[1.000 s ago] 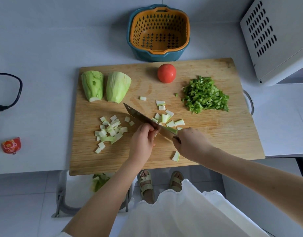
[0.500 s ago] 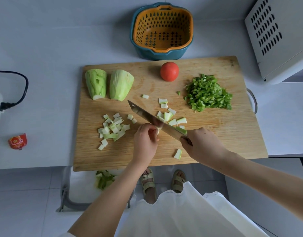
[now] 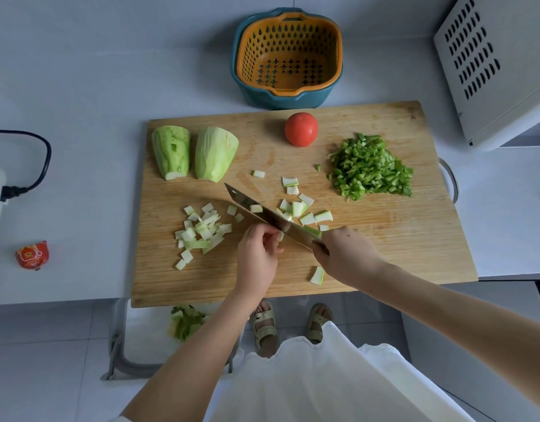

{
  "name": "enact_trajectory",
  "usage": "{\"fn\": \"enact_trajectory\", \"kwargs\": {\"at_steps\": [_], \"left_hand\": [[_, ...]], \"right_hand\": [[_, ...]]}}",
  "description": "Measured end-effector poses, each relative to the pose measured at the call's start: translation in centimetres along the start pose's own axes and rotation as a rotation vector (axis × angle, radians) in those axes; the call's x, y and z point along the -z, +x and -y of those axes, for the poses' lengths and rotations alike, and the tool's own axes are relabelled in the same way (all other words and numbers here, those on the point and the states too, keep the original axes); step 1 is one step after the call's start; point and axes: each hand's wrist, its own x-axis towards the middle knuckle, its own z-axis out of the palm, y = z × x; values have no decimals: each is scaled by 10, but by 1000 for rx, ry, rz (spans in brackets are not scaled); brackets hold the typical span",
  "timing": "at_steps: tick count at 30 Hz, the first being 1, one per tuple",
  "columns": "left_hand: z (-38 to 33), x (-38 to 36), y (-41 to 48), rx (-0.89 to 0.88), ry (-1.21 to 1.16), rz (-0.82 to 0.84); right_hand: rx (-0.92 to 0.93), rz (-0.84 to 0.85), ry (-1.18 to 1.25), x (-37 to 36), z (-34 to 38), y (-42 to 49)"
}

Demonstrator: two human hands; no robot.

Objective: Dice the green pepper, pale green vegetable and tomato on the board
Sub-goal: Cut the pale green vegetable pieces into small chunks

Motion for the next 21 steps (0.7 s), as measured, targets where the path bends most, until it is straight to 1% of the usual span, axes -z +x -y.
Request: {"fn": "enact_trajectory", "kwargs": {"at_steps": [3,7,11,18,21], "left_hand": [[3,1,-1,-25,-3,6],[7,-1,2,-69,59,12],[10,-1,2,-76,57,4],[10,-3,0,-60,31,-15],[12,-2,-1,-108,27,-17]], "right_hand": [[-11,-20,8,4,-2,-9],[18,-26,-56,10,1,-18],[20,-18,-64,12,4,-18],[-43,9,5,-7,8,-5],[-53,-6,64,-7,5,-8]]}}
